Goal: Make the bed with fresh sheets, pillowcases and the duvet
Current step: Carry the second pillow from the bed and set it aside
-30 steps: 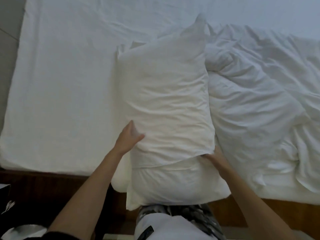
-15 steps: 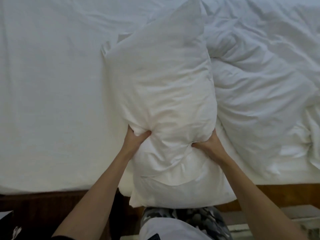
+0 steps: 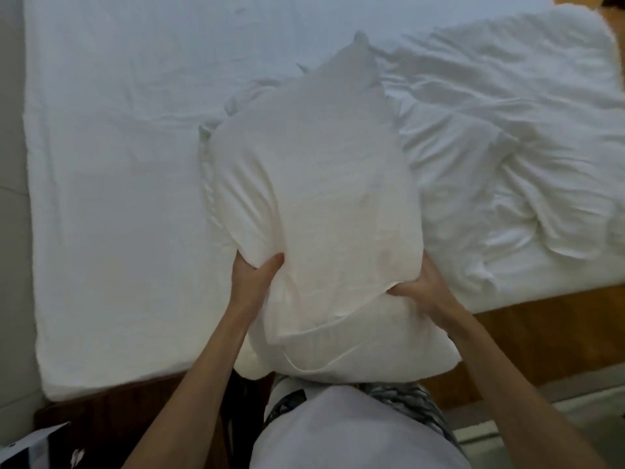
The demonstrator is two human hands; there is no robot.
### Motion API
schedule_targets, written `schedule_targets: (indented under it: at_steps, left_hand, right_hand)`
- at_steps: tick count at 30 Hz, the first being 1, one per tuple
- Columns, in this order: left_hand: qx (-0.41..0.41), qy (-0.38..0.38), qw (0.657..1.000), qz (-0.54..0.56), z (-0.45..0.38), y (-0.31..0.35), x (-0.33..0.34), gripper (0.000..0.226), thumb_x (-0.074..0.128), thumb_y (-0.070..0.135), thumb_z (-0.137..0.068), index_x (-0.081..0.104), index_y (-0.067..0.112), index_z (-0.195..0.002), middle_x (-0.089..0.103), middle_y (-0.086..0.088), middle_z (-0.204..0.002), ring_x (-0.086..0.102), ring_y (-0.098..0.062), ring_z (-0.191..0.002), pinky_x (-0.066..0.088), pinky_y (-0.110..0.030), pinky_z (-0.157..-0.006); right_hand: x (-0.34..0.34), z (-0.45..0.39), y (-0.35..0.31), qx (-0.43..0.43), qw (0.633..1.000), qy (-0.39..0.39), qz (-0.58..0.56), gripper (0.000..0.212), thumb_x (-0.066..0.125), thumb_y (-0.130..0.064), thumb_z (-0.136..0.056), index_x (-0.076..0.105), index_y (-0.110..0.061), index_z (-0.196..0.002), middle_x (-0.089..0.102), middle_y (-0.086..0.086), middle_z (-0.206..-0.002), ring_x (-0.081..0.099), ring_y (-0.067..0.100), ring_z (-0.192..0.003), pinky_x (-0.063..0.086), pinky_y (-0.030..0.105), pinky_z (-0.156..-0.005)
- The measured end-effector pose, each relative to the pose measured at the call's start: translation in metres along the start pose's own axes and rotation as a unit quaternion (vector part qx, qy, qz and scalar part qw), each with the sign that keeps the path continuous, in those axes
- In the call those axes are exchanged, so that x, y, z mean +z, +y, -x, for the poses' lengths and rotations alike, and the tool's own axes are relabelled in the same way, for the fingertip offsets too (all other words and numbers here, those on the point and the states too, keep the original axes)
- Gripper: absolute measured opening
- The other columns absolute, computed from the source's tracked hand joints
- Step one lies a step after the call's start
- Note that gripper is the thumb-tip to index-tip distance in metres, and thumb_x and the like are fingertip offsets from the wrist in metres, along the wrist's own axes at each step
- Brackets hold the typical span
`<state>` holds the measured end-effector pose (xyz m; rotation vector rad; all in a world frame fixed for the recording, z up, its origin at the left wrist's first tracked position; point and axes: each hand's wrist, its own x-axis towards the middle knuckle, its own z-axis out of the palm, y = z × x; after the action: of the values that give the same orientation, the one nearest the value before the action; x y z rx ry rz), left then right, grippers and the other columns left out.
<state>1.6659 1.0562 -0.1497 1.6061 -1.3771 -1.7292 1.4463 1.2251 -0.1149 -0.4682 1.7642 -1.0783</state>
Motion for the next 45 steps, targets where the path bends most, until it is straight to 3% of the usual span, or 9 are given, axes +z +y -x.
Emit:
schedule_targets:
  at_steps: [5,9,11,14,20,26,33,38,45]
  left_hand:
    - [0.084,-0.054,0.994,-0.043,0.097,0.03,0.098,0.067,0.074,0.031,-0.067,0.049,0.024,-0.128,0.061,0.016,-0.11,0.058,0.009,-0.095,0.049,-0.012,-0.074]
    - [0.141,-0.137,0.977,-0.085,0.181,0.042,0.197,0.06,0.072,0.034,-0.068,0.05,0.027,-0.123,0.059,0.022,-0.105,0.056,0.013,-0.092,0.045,-0.005,-0.07]
    - [0.168,-0.187,0.961,-0.112,0.217,0.046,0.248,0.06,0.072,0.036,-0.069,0.05,0.028,-0.124,0.059,0.02,-0.107,0.056,0.011,-0.095,0.045,-0.008,-0.074]
    - [0.197,-0.248,0.938,-0.14,0.259,0.053,0.316,0.056,0.074,0.031,-0.072,0.051,0.027,-0.123,0.058,0.022,-0.104,0.055,0.019,-0.089,0.043,-0.002,-0.071]
    - [0.223,-0.356,0.886,-0.196,0.327,0.054,0.442,0.063,0.071,0.038,-0.068,0.051,0.027,-0.126,0.057,0.025,-0.106,0.054,0.016,-0.091,0.043,-0.002,-0.071]
    - [0.256,-0.429,0.831,-0.245,0.368,0.051,0.576,0.07,0.068,0.044,-0.069,0.052,0.018,-0.132,0.061,0.012,-0.114,0.058,-0.004,-0.103,0.043,-0.008,-0.081]
    - [0.249,-0.472,0.803,-0.267,0.386,0.059,0.769,0.063,0.067,0.037,-0.074,0.053,0.017,-0.132,0.062,0.017,-0.111,0.057,0.01,-0.099,0.044,-0.006,-0.081]
    - [0.259,-0.459,0.803,-0.278,0.414,0.083,0.898,0.056,0.073,0.033,-0.078,0.055,0.019,-0.13,0.062,0.011,-0.116,0.059,-0.01,-0.107,0.046,-0.028,-0.089]
    - [0.273,-0.4,0.828,-0.283,0.443,0.081,1.053,0.051,0.07,0.017,-0.085,0.051,0.016,-0.133,0.057,0.016,-0.111,0.053,-0.005,-0.105,0.038,-0.001,-0.076]
  right_hand:
    - [-0.099,0.124,0.036,-0.014,0.988,0.071,-0.138,0.077,0.059,-0.008,-0.055,0.045,-0.025,-0.129,0.066,-0.007,-0.109,0.064,0.012,-0.099,0.053,0.023,-0.074]
    - [-0.185,0.214,0.075,0.039,0.919,0.213,-0.33,0.044,0.062,-0.019,-0.079,0.056,-0.014,-0.123,0.071,0.002,-0.101,0.064,0.029,-0.101,0.053,0.031,-0.073]
    - [-0.221,0.251,0.091,0.033,0.901,0.273,-0.337,0.056,0.075,-0.036,-0.073,0.055,-0.019,-0.122,0.069,-0.003,-0.109,0.065,0.019,-0.1,0.049,0.03,-0.082]
    - [-0.263,0.293,0.113,0.022,0.872,0.377,-0.312,0.055,0.076,-0.025,-0.077,0.046,-0.027,-0.124,0.058,-0.016,-0.107,0.057,0.005,-0.094,0.044,0.027,-0.085]
    - [-0.349,0.359,0.157,0.057,0.796,0.505,-0.329,0.097,0.084,-0.052,-0.053,0.043,-0.023,-0.135,0.054,-0.005,-0.12,0.054,0.021,-0.107,0.043,0.038,-0.097]
    - [-0.465,0.375,0.199,0.054,0.726,0.573,-0.378,0.066,0.073,-0.029,-0.078,0.045,-0.018,-0.137,0.057,0.002,-0.125,0.056,0.024,-0.112,0.045,0.039,-0.095]
    - [-0.649,0.362,0.228,0.094,0.716,0.614,-0.32,0.075,0.07,-0.031,-0.082,0.03,-0.021,-0.145,0.042,0.007,-0.144,0.044,0.03,-0.126,0.036,0.04,-0.098]
    - [-0.777,0.373,0.226,0.076,0.721,0.637,-0.26,0.086,0.074,-0.029,-0.081,0.021,-0.031,-0.148,0.034,0.001,-0.149,0.037,0.027,-0.132,0.032,0.04,-0.102]
    - [-0.956,0.348,0.259,0.063,0.76,0.591,-0.265,0.086,0.08,-0.034,-0.072,0.033,-0.026,-0.144,0.044,0.0,-0.142,0.043,0.024,-0.126,0.035,0.033,-0.097]
